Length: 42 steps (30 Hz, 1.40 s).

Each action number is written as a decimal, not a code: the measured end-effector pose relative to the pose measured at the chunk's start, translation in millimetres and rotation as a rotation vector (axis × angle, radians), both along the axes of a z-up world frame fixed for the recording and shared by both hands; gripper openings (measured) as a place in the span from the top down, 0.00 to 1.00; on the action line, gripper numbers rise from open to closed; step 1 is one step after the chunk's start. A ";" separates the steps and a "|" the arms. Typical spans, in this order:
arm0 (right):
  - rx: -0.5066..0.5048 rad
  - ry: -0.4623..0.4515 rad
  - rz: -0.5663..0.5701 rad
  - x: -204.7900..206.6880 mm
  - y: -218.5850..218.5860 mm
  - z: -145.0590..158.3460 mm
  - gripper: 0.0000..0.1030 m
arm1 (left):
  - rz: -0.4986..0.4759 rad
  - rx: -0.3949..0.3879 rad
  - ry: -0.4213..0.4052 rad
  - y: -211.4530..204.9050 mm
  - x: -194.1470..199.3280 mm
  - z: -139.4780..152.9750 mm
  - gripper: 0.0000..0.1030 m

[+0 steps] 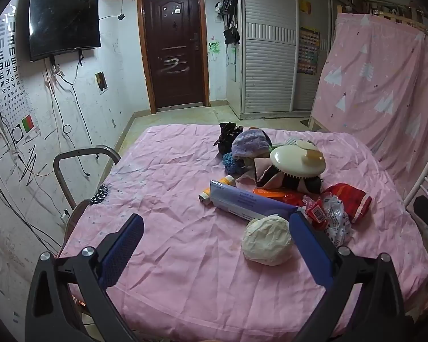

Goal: Collect trash

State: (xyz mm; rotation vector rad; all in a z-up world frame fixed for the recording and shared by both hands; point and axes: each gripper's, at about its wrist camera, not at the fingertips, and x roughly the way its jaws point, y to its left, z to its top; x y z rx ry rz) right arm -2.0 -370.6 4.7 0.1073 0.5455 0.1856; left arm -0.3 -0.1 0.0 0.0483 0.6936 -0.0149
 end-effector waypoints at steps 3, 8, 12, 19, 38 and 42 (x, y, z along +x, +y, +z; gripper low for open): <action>-0.007 0.004 0.003 0.3 1.1 0.0 0.06 | 0.000 0.000 0.001 -0.2 0.5 -1.0 0.10; -0.003 0.008 0.002 1.0 1.3 -0.2 0.06 | -0.001 0.002 0.003 -1.2 2.4 -3.8 0.10; -0.011 0.004 0.001 0.6 2.4 0.2 0.06 | -0.001 0.000 -0.002 0.0 -0.1 0.2 0.10; -0.011 0.004 0.002 1.3 1.9 -0.1 0.06 | -0.004 -0.006 0.003 0.2 0.5 0.8 0.10; -0.016 0.006 0.002 1.3 4.1 -0.4 0.06 | -0.007 -0.002 0.001 1.5 -2.1 2.7 0.10; -0.017 0.004 0.002 1.2 4.2 -0.4 0.06 | -0.008 -0.002 0.001 0.4 -1.4 1.8 0.10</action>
